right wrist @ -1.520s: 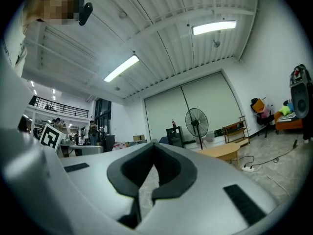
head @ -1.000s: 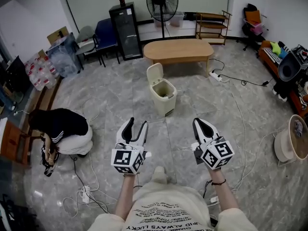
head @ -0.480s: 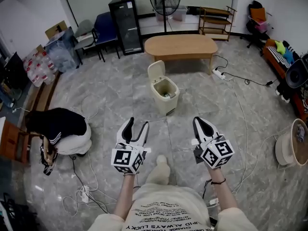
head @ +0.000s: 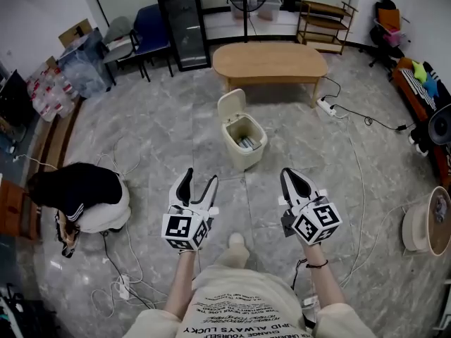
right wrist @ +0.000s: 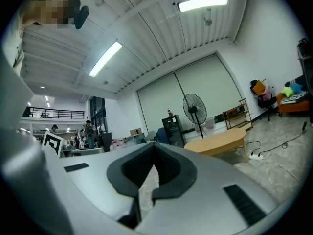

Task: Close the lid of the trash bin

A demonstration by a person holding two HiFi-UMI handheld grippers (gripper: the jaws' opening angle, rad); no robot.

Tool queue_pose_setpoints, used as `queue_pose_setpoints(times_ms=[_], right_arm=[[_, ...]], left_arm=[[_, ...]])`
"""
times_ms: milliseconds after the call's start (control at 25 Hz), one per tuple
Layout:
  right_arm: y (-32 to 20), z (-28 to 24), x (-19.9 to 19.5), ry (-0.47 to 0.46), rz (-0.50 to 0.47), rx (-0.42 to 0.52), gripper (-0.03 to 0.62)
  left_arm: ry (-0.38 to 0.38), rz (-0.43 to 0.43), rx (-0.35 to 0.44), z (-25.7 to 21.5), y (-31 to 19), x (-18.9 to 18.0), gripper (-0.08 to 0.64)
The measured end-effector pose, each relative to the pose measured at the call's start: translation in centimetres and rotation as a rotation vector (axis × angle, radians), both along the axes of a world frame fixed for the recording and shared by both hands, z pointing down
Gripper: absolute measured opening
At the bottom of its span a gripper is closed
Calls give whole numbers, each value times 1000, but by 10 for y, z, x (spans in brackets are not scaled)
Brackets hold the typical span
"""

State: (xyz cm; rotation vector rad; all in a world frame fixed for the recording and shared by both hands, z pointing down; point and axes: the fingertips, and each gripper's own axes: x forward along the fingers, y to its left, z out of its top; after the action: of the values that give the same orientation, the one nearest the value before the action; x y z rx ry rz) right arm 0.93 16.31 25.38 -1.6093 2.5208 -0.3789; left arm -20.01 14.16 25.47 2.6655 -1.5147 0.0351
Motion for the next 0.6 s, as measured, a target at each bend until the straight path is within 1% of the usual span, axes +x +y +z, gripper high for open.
queue_pose_setpoints(times_ms=[160,320,600], right_arm=[[-36,3,2,5,17,-13,5],[-59,3,8,5,52,-14,5],[-79,12,12,11,80,-38,5]], left_arm=[[2,11,-12,5,-41,1,272],[0,35,-10,4,-72,4,270],[3,59,-28,12,-101,6,270]])
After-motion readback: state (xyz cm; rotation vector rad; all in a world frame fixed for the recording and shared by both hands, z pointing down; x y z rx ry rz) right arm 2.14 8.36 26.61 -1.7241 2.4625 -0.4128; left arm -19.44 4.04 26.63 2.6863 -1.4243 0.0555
